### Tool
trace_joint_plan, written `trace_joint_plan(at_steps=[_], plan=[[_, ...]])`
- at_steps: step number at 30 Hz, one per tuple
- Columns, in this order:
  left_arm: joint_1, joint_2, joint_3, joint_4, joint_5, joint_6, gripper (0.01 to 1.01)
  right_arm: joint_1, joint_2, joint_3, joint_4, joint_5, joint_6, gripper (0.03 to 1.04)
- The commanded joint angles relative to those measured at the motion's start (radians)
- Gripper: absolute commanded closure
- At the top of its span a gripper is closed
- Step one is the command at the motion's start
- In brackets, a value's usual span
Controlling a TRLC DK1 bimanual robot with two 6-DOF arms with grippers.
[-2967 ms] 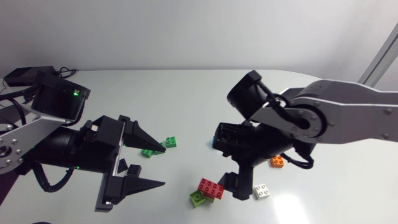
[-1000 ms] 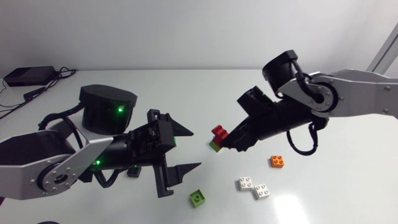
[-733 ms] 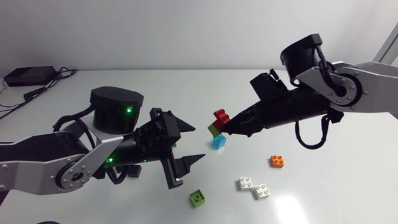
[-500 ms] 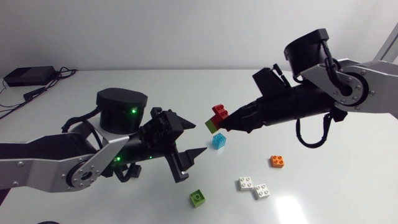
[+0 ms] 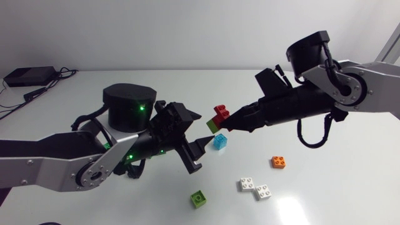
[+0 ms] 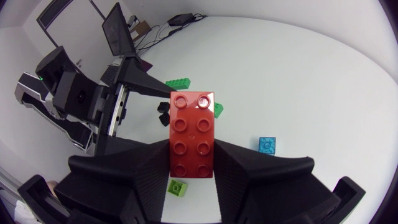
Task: Separate the duplo bricks
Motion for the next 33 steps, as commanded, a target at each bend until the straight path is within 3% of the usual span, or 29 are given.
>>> trace_joint_plan(at_steps=[1,13,16,23,25,30,33], plan=[[-0.017,0.022,0.033,0.015,-0.011,-0.025,0.297,-0.019,0.019,-0.015,0.018,-0.012,0.023,0.82],[-0.06,0.031,0.039,0.035,-0.07,-0.018,0.298,-0.002,0.032,-0.021,0.013,-0.019,0.028,0.82],[-0.066,0.037,0.044,0.043,-0.083,-0.017,0.385,0.007,0.032,-0.019,0.007,-0.022,0.028,0.82],[-0.066,0.06,0.047,0.052,-0.093,-0.005,0.395,0.01,0.029,-0.019,0.002,-0.024,0.028,0.82],[-0.066,0.06,0.047,0.058,-0.098,-0.002,0.477,0.012,0.029,-0.018,0.002,-0.024,0.028,0.82],[-0.065,0.059,0.047,0.067,-0.112,0.003,0.489,0.018,0.031,-0.016,0.002,-0.024,0.03,0.82],[-0.066,0.06,0.045,0.077,-0.121,0.005,0.615,0.018,0.035,-0.018,0.002,-0.024,0.03,0.82]])
